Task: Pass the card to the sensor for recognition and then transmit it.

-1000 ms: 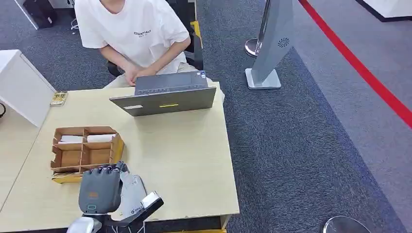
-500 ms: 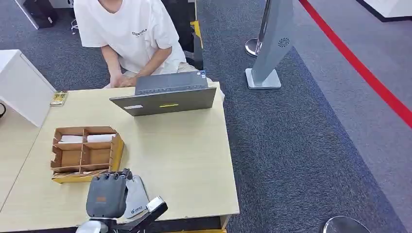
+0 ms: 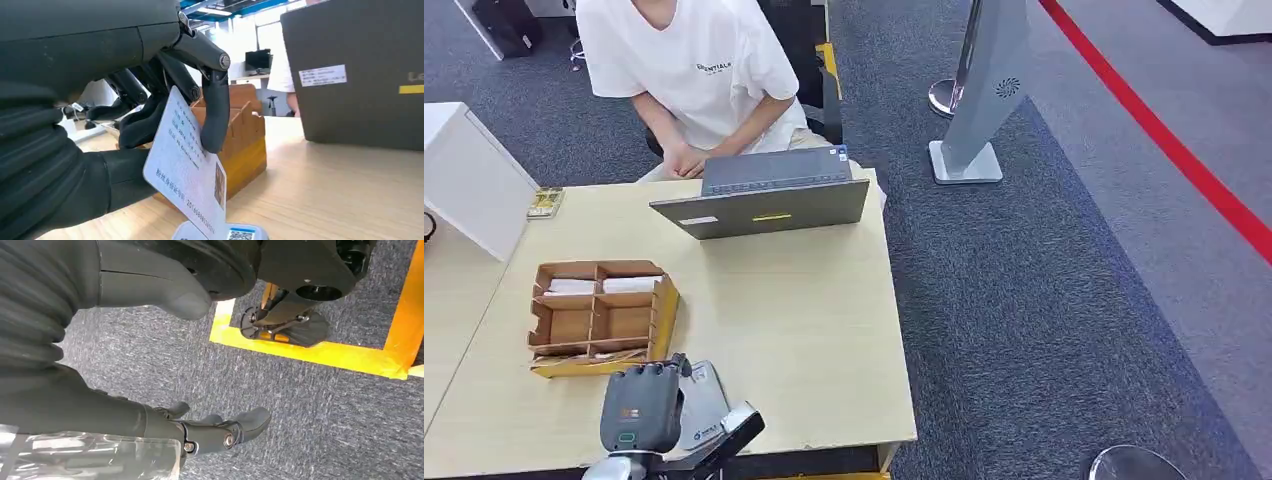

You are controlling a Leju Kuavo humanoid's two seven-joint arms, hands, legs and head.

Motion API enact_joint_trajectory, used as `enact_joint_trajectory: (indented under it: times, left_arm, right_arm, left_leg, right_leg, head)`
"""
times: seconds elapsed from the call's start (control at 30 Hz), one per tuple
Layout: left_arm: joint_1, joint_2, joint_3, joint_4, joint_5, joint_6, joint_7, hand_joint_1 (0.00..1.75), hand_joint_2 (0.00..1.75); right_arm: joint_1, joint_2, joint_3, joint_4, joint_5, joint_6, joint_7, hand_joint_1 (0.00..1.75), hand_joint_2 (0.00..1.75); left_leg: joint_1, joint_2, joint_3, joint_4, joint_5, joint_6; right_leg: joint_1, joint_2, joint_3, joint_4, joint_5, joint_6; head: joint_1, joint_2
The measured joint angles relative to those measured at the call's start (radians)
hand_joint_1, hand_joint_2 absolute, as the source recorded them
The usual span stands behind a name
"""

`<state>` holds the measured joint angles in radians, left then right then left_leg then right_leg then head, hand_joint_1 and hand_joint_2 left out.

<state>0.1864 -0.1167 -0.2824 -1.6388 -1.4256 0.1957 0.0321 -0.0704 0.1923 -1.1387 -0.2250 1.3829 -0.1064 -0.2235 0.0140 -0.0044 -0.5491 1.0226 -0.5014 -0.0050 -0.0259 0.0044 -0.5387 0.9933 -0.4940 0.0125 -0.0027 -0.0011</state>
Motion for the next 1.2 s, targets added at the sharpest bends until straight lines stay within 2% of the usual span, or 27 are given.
enact_joint_trajectory:
  times: [0.37,0.8,1.2]
  left_arm:
    - [0.002,-0.043,0.081,0.026,-0.001,-0.018,-0.02,1.75,1.75]
    - [0.002,-0.066,0.109,0.05,-0.011,-0.021,-0.027,1.75,1.75]
    - [0.003,-0.068,0.111,0.076,-0.029,-0.028,-0.027,1.75,1.75]
  right_arm:
    - [0.0,0.0,0.0,-0.007,0.014,0.002,0.008,0.0,1.75]
    - [0.0,0.0,0.0,-0.01,0.032,0.002,0.011,0.0,1.75]
    - [0.0,0.0,0.0,-0.01,0.034,0.005,0.014,0.0,1.75]
  left_leg:
    - [0.0,0.0,0.0,0.0,0.0,0.0]
    - [0.0,0.0,0.0,0.0,0.0,0.0]
    - [0.0,0.0,0.0,0.0,0.0,0.0]
  right_leg:
    - [0.0,0.0,0.0,0.0,0.0,0.0]
    - [0.0,0.0,0.0,0.0,0.0,0.0]
    - [0.0,0.0,0.0,0.0,0.0,0.0]
  head:
    - [0.0,0.0]
    - [0.0,0.0]
    - [0.0,0.0]
